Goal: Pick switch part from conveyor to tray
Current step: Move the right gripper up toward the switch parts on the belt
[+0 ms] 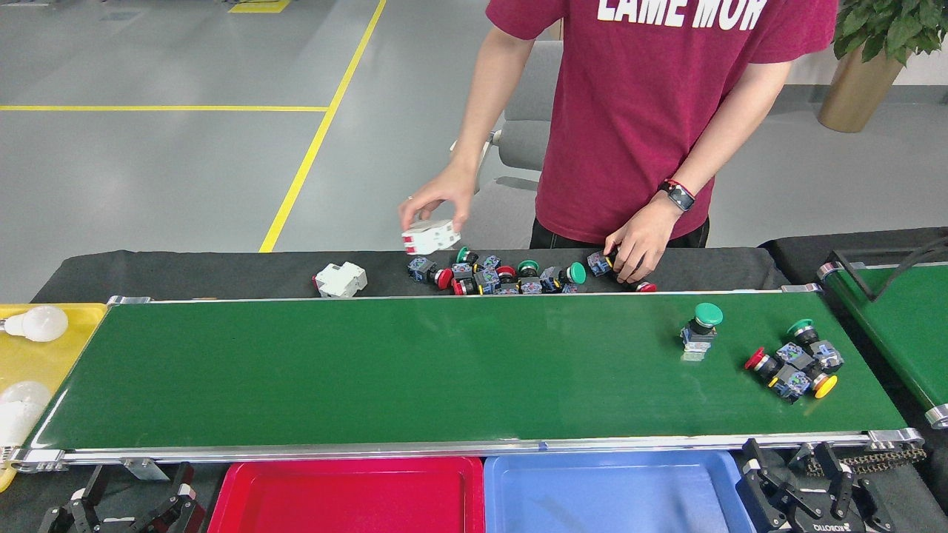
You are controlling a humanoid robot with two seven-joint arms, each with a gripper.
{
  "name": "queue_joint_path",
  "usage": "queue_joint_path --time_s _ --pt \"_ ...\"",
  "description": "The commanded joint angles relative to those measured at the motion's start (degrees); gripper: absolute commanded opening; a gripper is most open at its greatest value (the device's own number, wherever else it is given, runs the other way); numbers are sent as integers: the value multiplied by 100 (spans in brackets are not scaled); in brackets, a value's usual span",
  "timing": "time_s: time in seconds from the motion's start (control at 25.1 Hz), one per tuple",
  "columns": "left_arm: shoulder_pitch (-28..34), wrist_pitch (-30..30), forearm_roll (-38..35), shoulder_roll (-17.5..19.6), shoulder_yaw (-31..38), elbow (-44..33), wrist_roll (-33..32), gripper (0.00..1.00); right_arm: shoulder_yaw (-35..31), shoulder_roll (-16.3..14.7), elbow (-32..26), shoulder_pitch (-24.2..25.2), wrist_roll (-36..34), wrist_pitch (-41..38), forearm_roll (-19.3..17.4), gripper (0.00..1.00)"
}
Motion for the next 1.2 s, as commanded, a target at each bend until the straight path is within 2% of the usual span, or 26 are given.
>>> queue_joint_path --time_s 0.0,0.44,0.6,0.84,1.0,1.16 --pt "-2 5 8 37 28 -49 66 100 -30 -10 -88 -53 -53 -11 -10 98" --pt "7 23 26 10 11 22 277 100 -30 -10 -79 -79 -35 24 -10 98" --pt "-19 32 26 10 46 22 277 100 58 -19 -9 -316 -9 156 60 98" --pt "-19 32 26 19 46 22 277 100 1069 -27 616 -923 0 1097 588 98" --pt "-19 32 26 28 46 22 277 100 1579 -27 914 -1222 0 1571 632 98" --pt "-37 32 26 45 46 13 277 100 1763 -36 1204 -1494 0 2169 667 98"
